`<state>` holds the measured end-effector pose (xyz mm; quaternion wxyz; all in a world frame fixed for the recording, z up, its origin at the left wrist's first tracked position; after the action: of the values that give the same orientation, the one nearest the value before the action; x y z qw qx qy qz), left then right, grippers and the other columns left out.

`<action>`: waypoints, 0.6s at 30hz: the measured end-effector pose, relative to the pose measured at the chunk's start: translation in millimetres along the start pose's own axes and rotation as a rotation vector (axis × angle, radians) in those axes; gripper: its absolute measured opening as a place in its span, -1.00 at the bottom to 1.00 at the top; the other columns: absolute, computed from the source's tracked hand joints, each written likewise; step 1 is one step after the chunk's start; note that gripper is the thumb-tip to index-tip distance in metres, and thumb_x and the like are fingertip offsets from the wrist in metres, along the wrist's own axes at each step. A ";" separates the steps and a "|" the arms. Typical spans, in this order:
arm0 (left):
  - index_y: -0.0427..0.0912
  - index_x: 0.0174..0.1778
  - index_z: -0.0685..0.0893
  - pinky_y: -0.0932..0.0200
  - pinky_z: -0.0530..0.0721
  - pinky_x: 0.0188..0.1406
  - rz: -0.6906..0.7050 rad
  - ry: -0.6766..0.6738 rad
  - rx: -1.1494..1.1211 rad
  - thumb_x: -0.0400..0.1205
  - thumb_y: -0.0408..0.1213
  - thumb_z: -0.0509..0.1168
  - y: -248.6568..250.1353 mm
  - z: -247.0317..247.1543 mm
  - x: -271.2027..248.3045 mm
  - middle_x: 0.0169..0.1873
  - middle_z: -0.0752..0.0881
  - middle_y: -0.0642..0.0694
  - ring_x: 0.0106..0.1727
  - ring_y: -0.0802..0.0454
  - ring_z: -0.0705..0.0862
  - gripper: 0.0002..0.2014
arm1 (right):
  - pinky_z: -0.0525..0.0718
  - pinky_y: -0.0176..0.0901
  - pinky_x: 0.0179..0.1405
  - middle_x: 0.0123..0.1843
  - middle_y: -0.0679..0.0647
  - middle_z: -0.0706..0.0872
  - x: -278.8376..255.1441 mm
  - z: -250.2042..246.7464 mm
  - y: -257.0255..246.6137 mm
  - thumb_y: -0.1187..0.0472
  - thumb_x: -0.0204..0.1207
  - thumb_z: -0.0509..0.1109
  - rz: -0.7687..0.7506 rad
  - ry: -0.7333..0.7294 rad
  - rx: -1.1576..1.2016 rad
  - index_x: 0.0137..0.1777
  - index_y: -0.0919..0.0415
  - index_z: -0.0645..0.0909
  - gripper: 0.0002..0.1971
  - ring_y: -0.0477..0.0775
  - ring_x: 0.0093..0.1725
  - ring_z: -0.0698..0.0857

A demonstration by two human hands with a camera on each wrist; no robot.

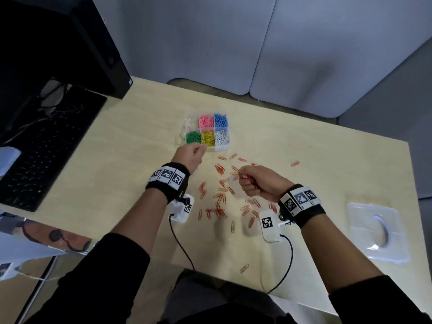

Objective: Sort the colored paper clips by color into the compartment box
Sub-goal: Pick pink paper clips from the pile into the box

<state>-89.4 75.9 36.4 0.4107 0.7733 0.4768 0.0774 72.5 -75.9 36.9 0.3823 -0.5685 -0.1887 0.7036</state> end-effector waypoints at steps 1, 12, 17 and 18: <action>-0.14 -0.36 0.51 0.27 0.39 -0.46 0.001 0.019 0.015 0.77 -0.09 0.15 3.2 -8.1 17.4 -0.43 0.57 -0.06 -0.43 0.06 0.49 -0.62 | 0.18 -0.35 -0.65 -0.43 0.00 0.29 9.1 4.2 -15.0 0.25 0.73 0.09 -0.009 -0.001 0.000 -0.28 0.11 0.31 -0.70 -0.09 -0.50 0.21; -0.31 -0.33 0.68 0.15 0.58 -0.30 0.037 -0.012 0.413 0.64 -0.21 0.29 24.9 -21.1 172.9 -0.41 0.64 -0.21 -0.30 -0.20 0.64 -0.71 | 0.51 -0.09 -0.36 -0.36 0.13 0.54 128.2 -10.8 -146.4 0.17 0.70 0.24 -0.099 0.367 -0.671 -0.24 0.24 0.59 -0.71 0.06 -0.42 0.48; -0.22 -0.17 0.75 0.06 0.72 -0.11 0.090 -0.057 0.211 0.73 -0.18 0.17 7.0 -8.7 186.9 -0.25 0.74 -0.16 -0.19 -0.14 0.72 -0.69 | 0.48 -0.22 -0.41 -0.36 0.04 0.60 163.4 -19.0 -168.6 0.16 0.65 0.28 -0.060 0.491 -0.925 -0.13 0.27 0.70 -0.76 -0.04 -0.42 0.52; -0.21 -0.11 0.74 0.07 0.70 -0.09 0.076 -0.075 0.114 0.75 -0.14 0.11 0.9 -8.8 189.6 -0.22 0.74 -0.17 -0.16 -0.14 0.71 -0.66 | 0.47 -0.21 -0.40 -0.34 0.07 0.61 169.7 -19.0 -170.2 0.16 0.65 0.27 -0.059 0.498 -0.949 -0.10 0.33 0.71 -0.73 -0.02 -0.40 0.52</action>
<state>7.9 232.4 -8.8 0.3803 0.8153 0.4352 0.0365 135.1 156.9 39.5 0.1361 -0.8231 -0.4054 0.3737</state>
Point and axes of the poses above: each hand's wrist, its own x-axis towards the middle knuckle, its own z-axis out of the palm, y = z × x, the point moved 3 cm from there along x, towards the middle knuckle
